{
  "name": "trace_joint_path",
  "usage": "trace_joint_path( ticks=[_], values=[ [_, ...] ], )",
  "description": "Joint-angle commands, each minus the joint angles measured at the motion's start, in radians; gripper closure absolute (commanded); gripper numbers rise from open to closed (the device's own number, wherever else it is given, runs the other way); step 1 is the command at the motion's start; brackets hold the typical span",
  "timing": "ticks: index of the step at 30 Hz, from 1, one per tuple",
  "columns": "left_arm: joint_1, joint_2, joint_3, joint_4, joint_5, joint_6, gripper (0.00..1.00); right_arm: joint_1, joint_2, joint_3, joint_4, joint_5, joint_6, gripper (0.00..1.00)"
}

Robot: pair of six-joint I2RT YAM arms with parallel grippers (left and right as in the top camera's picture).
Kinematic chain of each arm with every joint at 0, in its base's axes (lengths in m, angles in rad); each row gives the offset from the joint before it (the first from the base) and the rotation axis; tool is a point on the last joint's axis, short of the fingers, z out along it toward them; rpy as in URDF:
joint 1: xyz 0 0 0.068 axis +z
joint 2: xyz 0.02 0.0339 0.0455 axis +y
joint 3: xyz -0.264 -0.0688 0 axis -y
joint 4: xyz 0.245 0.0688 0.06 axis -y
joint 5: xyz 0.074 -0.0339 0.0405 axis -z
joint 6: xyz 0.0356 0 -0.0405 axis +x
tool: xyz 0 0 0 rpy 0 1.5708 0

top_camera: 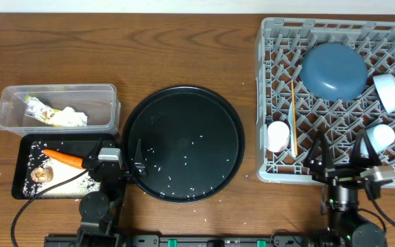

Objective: Sort waste into correct bins and load items into the dishwasher rack

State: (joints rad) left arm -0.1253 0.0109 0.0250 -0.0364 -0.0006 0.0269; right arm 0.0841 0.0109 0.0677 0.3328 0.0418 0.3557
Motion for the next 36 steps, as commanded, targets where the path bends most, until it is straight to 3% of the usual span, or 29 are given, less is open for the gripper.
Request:
trace_joint_path(
  ticks=[1, 5, 15, 21, 36],
  values=[
    [-0.003, -0.007, -0.021, -0.034, -0.034, 0.005, 0.02, -0.005, -0.006, -0.066, 0.015, 0.011, -0.02, 0.01],
    [-0.003, -0.007, -0.021, -0.034, -0.034, 0.006, 0.02, -0.005, -0.007, -0.063, -0.089, -0.003, -0.06, 0.01],
    [-0.003, -0.007, -0.021, -0.034, -0.034, 0.006, 0.02, -0.005, -0.007, -0.063, -0.401, -0.069, -0.325, 0.01],
    [-0.003, -0.007, -0.021, -0.034, -0.034, 0.006, 0.02, -0.005, -0.007, -0.063, -0.404, -0.084, -0.419, 0.01],
    [-0.003, -0.007, -0.021, -0.034, -0.034, 0.006, 0.02, -0.006, -0.006, -0.063, -0.404, -0.076, -0.421, 0.01]
  ],
)
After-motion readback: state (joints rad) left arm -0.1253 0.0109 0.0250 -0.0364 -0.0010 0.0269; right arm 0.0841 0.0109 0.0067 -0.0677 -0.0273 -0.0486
